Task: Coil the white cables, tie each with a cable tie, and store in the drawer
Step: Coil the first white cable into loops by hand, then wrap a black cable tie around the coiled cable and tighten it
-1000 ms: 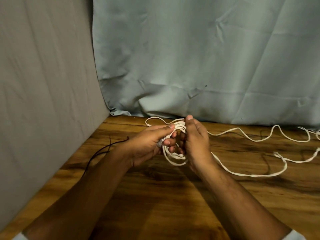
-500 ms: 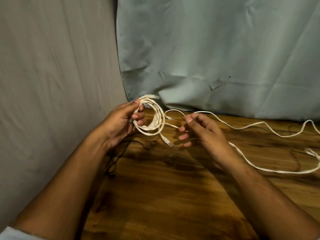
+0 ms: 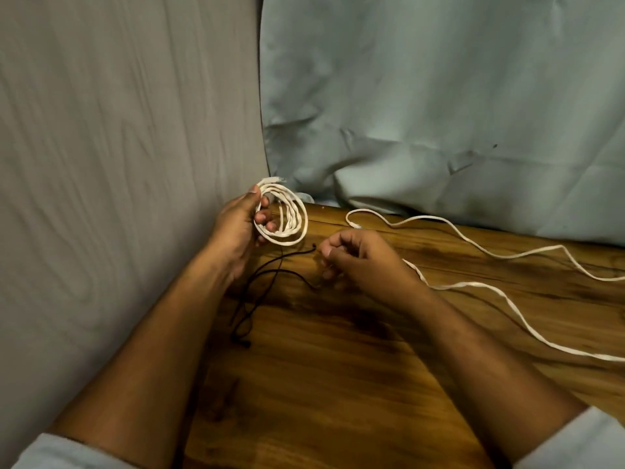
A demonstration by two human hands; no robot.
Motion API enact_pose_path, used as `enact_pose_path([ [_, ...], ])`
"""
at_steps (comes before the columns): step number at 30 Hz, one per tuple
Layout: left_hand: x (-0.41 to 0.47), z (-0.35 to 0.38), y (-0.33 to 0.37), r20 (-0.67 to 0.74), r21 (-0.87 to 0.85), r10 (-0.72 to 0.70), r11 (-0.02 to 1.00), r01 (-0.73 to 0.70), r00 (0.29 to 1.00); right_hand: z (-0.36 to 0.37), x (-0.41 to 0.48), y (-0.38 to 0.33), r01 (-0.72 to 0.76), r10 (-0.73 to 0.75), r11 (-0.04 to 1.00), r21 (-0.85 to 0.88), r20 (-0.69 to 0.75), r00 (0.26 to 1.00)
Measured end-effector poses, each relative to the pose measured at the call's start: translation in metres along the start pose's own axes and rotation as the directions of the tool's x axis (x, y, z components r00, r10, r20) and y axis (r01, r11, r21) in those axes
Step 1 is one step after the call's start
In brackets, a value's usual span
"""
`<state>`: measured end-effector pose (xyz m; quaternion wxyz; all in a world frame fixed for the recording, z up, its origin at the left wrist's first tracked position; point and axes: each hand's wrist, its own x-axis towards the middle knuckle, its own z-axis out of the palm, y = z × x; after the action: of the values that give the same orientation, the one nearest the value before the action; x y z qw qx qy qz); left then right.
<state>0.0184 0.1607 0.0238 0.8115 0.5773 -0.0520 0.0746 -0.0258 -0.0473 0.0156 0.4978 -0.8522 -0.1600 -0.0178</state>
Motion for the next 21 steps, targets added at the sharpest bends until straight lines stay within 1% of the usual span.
enact_pose_path([
  [3,0.004,0.0,-0.006,-0.05,-0.022,0.008,1.0,-0.009,0.999,0.011,0.024,0.008,0.041,-0.048,0.986,-0.162,-0.037,0.998],
  [5,0.006,-0.001,-0.011,-0.077,-0.034,0.0,0.999,-0.003,0.997,0.016,0.039,0.011,0.022,-0.045,0.959,-0.282,-0.075,0.996],
  [7,0.008,0.0,-0.014,-0.072,-0.044,-0.009,0.999,0.006,0.997,0.018,0.049,0.01,0.001,-0.032,0.919,-0.394,-0.073,0.997],
  [8,0.009,0.001,-0.016,-0.061,-0.045,-0.008,0.999,0.005,0.998,0.019,0.053,0.009,0.0,-0.028,0.884,-0.468,-0.052,0.998],
  [11,0.01,0.002,-0.017,-0.056,-0.025,0.007,1.0,-0.009,0.998,0.022,0.062,0.009,0.052,-0.02,0.725,-0.687,0.055,0.998],
  [12,0.01,0.002,-0.016,-0.059,-0.018,0.013,1.0,-0.014,0.998,0.023,0.064,0.009,0.076,-0.018,0.687,-0.722,0.088,0.996],
  [14,0.009,0.003,-0.013,-0.072,-0.014,0.027,1.0,-0.028,0.997,0.026,0.067,0.011,0.111,-0.032,0.657,-0.746,0.12,0.992],
  [16,0.009,0.004,-0.012,-0.086,-0.019,0.042,0.999,-0.043,0.995,0.026,0.066,0.012,0.127,-0.064,0.653,-0.747,0.112,0.992],
  [19,0.007,0.006,-0.01,-0.105,-0.04,0.071,0.996,-0.075,0.992,0.022,0.057,0.012,0.151,-0.1,0.614,-0.775,0.113,0.989],
  [21,0.006,0.008,-0.008,-0.123,-0.061,0.098,0.992,-0.106,0.988,0.013,0.048,0.014,0.132,-0.127,0.617,-0.776,0.068,0.99],
])
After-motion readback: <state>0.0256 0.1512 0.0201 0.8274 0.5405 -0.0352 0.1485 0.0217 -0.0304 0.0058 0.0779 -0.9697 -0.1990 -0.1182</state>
